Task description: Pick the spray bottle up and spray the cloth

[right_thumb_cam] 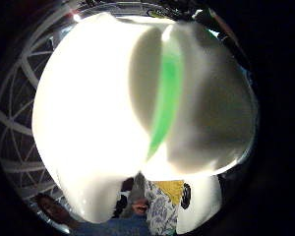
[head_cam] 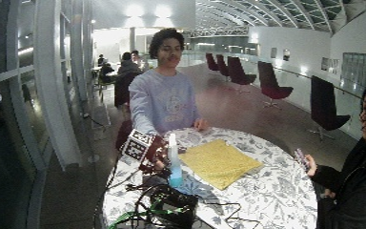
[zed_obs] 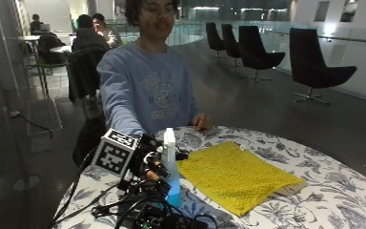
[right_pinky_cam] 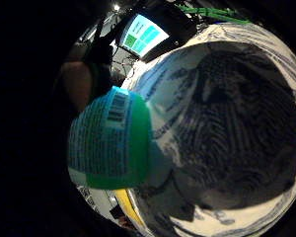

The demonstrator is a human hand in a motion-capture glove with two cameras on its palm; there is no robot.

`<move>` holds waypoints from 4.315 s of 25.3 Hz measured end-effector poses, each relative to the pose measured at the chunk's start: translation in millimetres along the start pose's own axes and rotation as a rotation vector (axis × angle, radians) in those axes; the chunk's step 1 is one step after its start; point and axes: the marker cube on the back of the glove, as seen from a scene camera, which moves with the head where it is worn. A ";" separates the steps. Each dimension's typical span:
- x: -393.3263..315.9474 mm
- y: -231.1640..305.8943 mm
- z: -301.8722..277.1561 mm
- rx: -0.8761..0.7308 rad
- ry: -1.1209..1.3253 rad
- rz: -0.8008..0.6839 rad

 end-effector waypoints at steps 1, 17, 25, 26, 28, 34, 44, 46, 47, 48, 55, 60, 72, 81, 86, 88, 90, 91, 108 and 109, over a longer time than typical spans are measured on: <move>0.1 -1.2 2.8 0.005 -0.008 -0.005; -2.2 -10.2 3.4 -0.021 -0.088 -0.101; -51.0 23.3 -19.4 -0.358 -0.100 -0.165; -57.1 29.0 -20.9 -0.406 -0.101 -0.159; -68.6 40.0 -22.9 -0.501 -0.109 -0.135; -90.6 69.8 -23.3 -0.742 -0.061 -0.045; -106.8 89.1 -21.8 -0.928 0.098 0.024; -108.5 90.3 -18.5 -0.933 0.127 0.016; -108.9 91.4 -16.3 -0.936 0.140 0.017; -109.2 92.9 -13.9 -0.940 0.150 0.019; -106.2 100.4 5.0 -0.973 0.191 0.090; -106.7 99.4 13.9 -0.971 0.204 0.129; -109.4 108.9 33.0 -1.007 0.221 0.140; -112.0 112.8 44.5 -1.020 0.239 0.157; -106.7 118.8 54.1 -1.027 0.252 0.171; -106.8 120.5 57.5 -1.028 0.249 0.174; -109.1 120.5 60.1 -1.021 0.239 0.162; -111.0 120.5 61.2 -1.012 0.227 0.151; -208.9 172.4 198.7 -0.860 -0.454 -0.332; -214.1 178.2 214.1 -0.866 -0.483 -0.350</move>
